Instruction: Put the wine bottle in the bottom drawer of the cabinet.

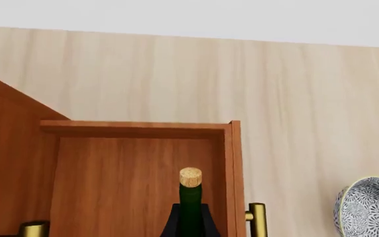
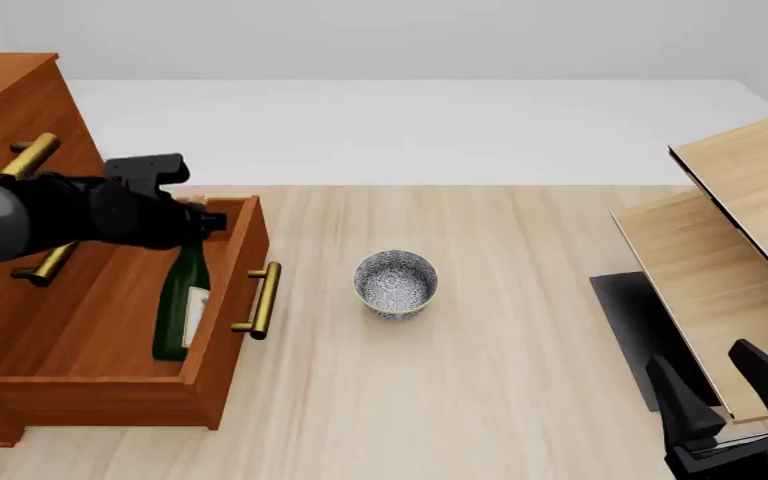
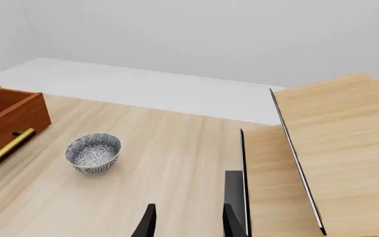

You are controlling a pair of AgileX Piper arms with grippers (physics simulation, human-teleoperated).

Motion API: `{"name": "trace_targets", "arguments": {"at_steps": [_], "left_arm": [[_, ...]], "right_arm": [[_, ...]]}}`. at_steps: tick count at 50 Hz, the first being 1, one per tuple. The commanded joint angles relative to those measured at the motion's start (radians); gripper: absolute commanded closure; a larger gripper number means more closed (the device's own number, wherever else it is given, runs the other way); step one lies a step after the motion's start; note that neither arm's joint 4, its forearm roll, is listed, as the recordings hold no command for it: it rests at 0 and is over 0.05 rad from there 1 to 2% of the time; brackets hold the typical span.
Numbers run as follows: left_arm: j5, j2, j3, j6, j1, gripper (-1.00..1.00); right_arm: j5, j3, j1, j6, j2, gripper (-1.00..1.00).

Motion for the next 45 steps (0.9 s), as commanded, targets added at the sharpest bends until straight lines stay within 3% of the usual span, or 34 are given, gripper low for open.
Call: {"name": "trace_targets", "arguments": {"at_steps": [1, 45], "left_arm": [[0.015, 0.061, 0.06, 0.005, 0.004, 1.0], [-0.011, 0.089, 0.062, 0.003, 0.023, 1.0]], "right_arm": [[-0.004, 0.0, 0.0, 0.003, 0.003, -1.0], [-0.003, 0.0, 0.0, 0.002, 0.001, -1.0]]}}
